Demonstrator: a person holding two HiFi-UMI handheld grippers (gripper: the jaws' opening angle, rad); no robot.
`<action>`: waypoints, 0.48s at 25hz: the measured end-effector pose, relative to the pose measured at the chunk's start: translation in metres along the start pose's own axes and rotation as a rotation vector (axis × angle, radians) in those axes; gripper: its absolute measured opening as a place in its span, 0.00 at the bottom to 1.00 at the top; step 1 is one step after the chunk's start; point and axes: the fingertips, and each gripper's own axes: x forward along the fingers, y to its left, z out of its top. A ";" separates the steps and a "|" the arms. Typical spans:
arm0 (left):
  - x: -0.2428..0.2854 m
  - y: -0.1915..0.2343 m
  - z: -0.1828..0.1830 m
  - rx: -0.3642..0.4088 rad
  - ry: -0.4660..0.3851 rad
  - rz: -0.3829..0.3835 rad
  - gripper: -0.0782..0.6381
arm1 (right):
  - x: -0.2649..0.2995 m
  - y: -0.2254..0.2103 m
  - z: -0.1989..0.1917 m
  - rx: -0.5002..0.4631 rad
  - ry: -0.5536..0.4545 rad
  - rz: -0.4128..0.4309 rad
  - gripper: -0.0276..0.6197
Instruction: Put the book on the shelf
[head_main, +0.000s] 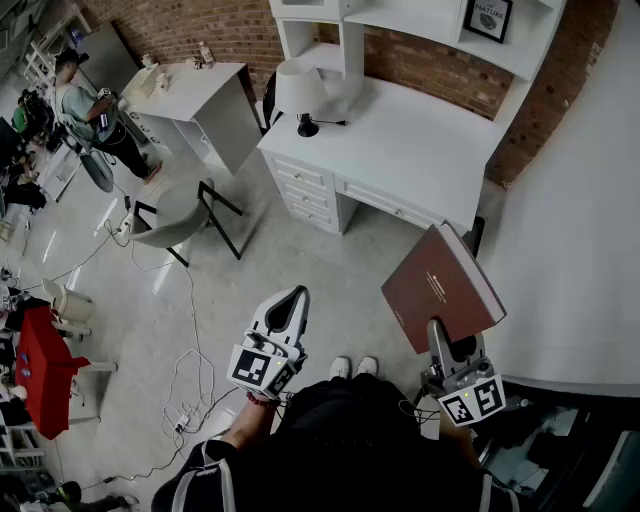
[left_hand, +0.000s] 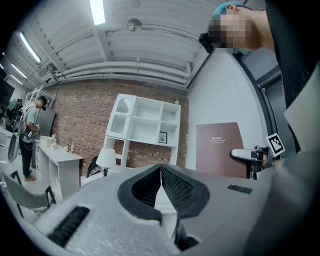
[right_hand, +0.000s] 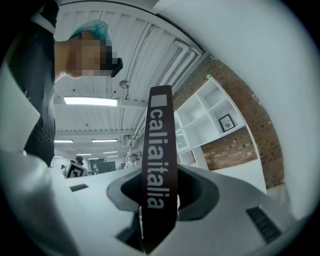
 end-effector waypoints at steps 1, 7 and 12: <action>-0.007 0.000 -0.001 0.004 0.002 0.000 0.14 | -0.002 0.008 -0.001 -0.002 -0.002 0.007 0.27; -0.024 -0.011 0.006 0.002 -0.015 -0.001 0.14 | -0.012 0.025 0.002 -0.014 -0.016 0.033 0.27; -0.020 -0.026 0.009 0.029 -0.031 0.001 0.14 | -0.021 0.019 0.010 -0.033 -0.046 0.059 0.27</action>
